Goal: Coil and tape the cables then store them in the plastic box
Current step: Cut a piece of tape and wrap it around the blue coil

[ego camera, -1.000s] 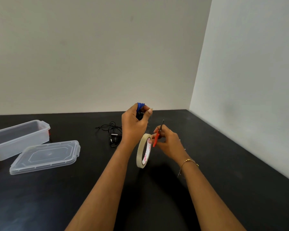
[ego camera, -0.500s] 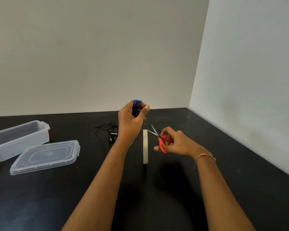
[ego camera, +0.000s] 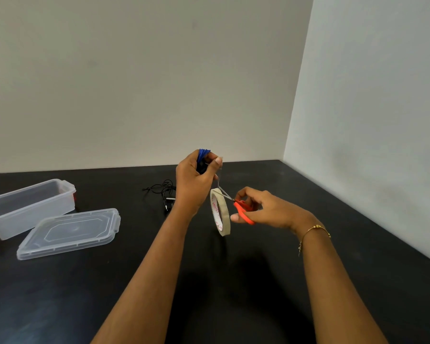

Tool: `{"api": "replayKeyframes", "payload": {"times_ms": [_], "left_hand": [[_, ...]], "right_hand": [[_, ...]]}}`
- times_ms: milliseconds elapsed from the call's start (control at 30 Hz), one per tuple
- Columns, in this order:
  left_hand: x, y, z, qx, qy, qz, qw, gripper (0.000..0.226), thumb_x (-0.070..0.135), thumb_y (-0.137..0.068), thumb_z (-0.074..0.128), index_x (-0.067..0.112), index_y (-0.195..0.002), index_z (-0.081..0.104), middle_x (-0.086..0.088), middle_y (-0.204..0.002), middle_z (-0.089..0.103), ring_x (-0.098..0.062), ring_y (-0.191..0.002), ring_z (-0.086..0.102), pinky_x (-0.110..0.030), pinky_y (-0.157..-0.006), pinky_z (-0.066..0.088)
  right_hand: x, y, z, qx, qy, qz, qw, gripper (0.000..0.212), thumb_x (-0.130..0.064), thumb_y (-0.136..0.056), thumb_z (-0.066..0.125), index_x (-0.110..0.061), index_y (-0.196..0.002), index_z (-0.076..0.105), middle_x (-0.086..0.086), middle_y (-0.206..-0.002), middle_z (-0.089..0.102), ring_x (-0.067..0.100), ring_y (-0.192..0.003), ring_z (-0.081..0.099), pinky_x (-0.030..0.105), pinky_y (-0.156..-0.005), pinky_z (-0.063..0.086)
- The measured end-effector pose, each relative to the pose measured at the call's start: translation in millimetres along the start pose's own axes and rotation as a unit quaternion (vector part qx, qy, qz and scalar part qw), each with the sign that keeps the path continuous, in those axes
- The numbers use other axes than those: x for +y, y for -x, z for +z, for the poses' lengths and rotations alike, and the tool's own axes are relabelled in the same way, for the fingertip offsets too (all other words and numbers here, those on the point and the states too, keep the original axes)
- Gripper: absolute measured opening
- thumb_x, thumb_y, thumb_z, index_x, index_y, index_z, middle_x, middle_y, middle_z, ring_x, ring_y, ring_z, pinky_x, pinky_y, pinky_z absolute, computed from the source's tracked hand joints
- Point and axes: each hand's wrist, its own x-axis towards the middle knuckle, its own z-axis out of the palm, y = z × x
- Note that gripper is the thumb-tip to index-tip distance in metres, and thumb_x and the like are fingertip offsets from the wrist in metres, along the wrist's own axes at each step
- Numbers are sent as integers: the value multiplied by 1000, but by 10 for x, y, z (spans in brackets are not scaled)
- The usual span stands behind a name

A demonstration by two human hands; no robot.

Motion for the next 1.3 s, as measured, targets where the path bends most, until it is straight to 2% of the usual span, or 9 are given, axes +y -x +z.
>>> {"api": "replayKeyframes", "payload": {"times_ms": [133, 300, 467, 700, 800, 900, 1100, 1233, 1300], "left_hand": [[-17, -9, 1, -10, -5, -3, 1000, 13, 11, -86, 61, 21, -80, 56, 5, -74, 62, 1, -54, 58, -11, -59, 50], [-4, -5, 7, -12, -8, -1, 1000, 11, 12, -86, 61, 21, -81, 56, 5, -73, 61, 1, -54, 57, -11, -59, 50], [-6, -19, -11, -3, -19, 6, 1000, 7, 12, -86, 62, 17, -84, 57, 5, -74, 61, 1, -56, 58, -10, -60, 50], [-3, -22, -17, -3, -33, 16, 999, 6, 12, -85, 63, 15, -84, 58, 5, -73, 61, 0, -55, 59, -11, -59, 50], [16, -19, -12, -3, -43, 33, 999, 16, 12, -85, 63, 24, -78, 55, 5, -70, 60, 0, -55, 58, -13, -59, 52], [20, -10, -12, -10, -47, 44, 998, 16, 12, -85, 62, 24, -78, 55, 6, -68, 60, -1, -56, 58, -13, -59, 52], [0, -2, -8, -16, -55, 49, 997, 21, 13, -85, 62, 30, -77, 53, 8, -69, 60, 1, -61, 59, -14, -63, 53], [8, -6, -10, -13, -47, 45, 998, 20, 12, -85, 63, 27, -76, 54, 6, -69, 60, -2, -56, 58, -16, -61, 53], [10, -6, -7, -15, -45, 43, 998, 17, 12, -85, 63, 25, -77, 55, 6, -69, 60, -1, -55, 58, -13, -61, 52]], "right_hand": [[-23, -28, 37, 29, 46, -4, 999, 49, -42, -78, 67, -20, -118, 48, 2, -108, 51, 18, -102, 50, 29, -85, 46], [13, -81, 86, 39, 89, 24, 995, 53, -65, -65, 64, -34, -105, 49, 9, -113, 52, 24, -102, 52, 42, -91, 50], [-13, -75, 87, 50, 110, 7, 993, 54, -55, -75, 64, -24, -118, 51, 4, -109, 55, 24, -109, 47, 47, -95, 46], [-40, 12, -2, 62, 109, -10, 992, 52, -46, -79, 64, -19, -123, 55, 3, -100, 54, 21, -103, 46, 37, -89, 48], [-59, 34, -27, 78, 151, 4, 985, 54, -52, -78, 60, -25, -124, 54, -3, -95, 49, 19, -103, 38, 39, -89, 41], [-91, 42, -19, 95, 173, 17, 980, 56, -56, -77, 59, -26, -124, 54, -4, -93, 48, 18, -102, 37, 41, -91, 40], [-133, 34, 38, 90, 180, 18, 979, 53, -54, -79, 58, -26, -124, 54, -6, -94, 48, 13, -101, 30, 42, -95, 36], [-145, 48, 33, 81, 167, 2, 983, 51, -51, -81, 57, -25, -125, 54, -13, -84, 44, 11, -99, 29, 32, -84, 31], [-149, 43, 36, 82, 169, -4, 982, 50, -50, -82, 58, -23, -124, 55, -11, -86, 45, 11, -98, 29, 31, -82, 30]]}}
